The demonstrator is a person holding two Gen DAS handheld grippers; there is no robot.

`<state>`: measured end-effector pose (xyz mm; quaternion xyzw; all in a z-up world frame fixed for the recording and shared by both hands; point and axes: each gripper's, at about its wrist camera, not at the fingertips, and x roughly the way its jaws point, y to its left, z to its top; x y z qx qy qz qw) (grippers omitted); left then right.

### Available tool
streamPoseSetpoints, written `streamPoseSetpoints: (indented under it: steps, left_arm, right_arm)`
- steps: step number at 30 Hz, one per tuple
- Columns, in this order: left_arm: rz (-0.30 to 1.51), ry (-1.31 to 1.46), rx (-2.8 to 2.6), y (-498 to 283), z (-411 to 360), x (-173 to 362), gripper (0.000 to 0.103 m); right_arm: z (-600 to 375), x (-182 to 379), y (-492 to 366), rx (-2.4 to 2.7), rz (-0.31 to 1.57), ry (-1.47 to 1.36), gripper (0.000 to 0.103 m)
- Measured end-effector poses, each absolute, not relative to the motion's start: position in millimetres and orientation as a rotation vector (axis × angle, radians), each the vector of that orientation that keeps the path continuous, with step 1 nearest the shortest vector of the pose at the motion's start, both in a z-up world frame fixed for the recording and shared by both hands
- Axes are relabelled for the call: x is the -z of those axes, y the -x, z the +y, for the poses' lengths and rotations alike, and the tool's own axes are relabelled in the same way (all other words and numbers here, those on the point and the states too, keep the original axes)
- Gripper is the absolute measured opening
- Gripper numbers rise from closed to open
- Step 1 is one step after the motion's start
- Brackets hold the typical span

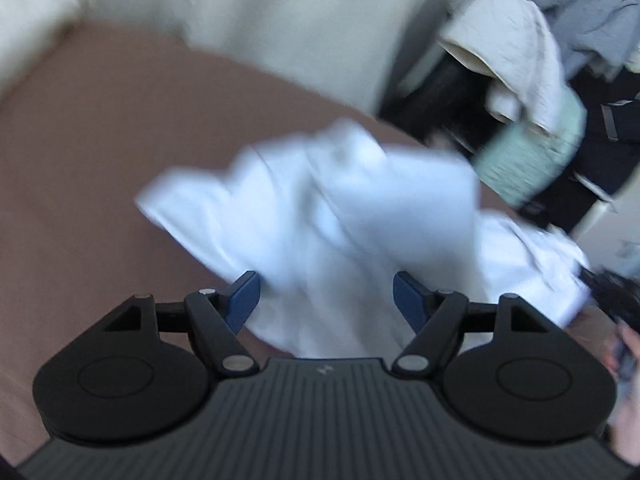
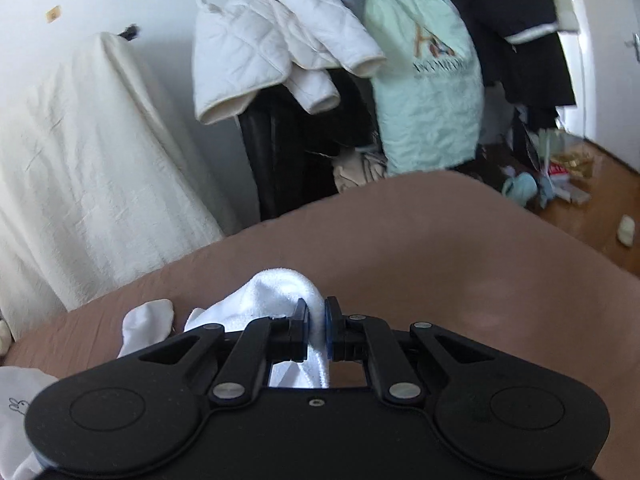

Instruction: Fold clothes

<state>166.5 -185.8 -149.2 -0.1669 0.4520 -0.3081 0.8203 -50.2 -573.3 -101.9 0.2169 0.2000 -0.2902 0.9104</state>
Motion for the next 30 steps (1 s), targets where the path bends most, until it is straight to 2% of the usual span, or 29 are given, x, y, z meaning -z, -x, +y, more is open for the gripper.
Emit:
streamPoseSetpoints:
  steps: [2,4,5,6,9,11,12,14,17,19,21,24,30]
  left_arm:
    - [1.053,0.353,0.658,-161,-194,164,0.073]
    - [1.044,0.353,0.667,-155,-198,170,0.064]
    - [1.029,0.370,0.669,-155,-198,171,0.038]
    - [1.027,0.389,0.667,-155,-199,172,0.023]
    - [0.958,0.417,0.621,-154,-198,156,0.018]
    - [0.839,0.357,0.604,-145,-198,130,0.017]
    - [0.799,0.338,0.608,-139,-197,117,0.015]
    - [0.719,0.299,0.614,-126,-196,93,0.002]
    - [0.600,0.240,0.623,-107,-194,56,0.002]
    - [0.589,0.227,0.651,-100,-195,49,0.002]
    - [0.601,0.242,0.672,-97,-193,47,0.002]
    - [0.638,0.346,0.688,-90,-183,55,0.002]
    - [0.636,0.405,0.743,-55,-165,58,0.002]
  right_arm:
    - [-569,95,52,0.582,0.392,-0.434,0.009]
    - [-562,91,48,0.580,0.394,-0.401,0.009]
    - [-560,91,45,0.584,0.404,-0.380,0.009]
    - [-559,91,44,0.586,0.412,-0.367,0.009]
    - [-562,94,44,0.589,0.420,-0.371,0.010]
    - [-566,103,42,0.581,0.446,-0.396,0.015]
    - [-568,108,41,0.588,0.474,-0.417,0.020]
    - [-569,113,43,0.598,0.512,-0.476,0.050]
    - [-562,111,59,0.595,0.510,-0.594,0.051]
    - [-550,103,77,0.499,0.435,-0.704,0.052]
    - [-530,97,83,0.318,0.410,-0.766,0.057]
    - [-501,97,74,-0.004,0.464,-0.862,0.060]
    - [-445,146,59,-0.294,0.625,-1.181,0.066]
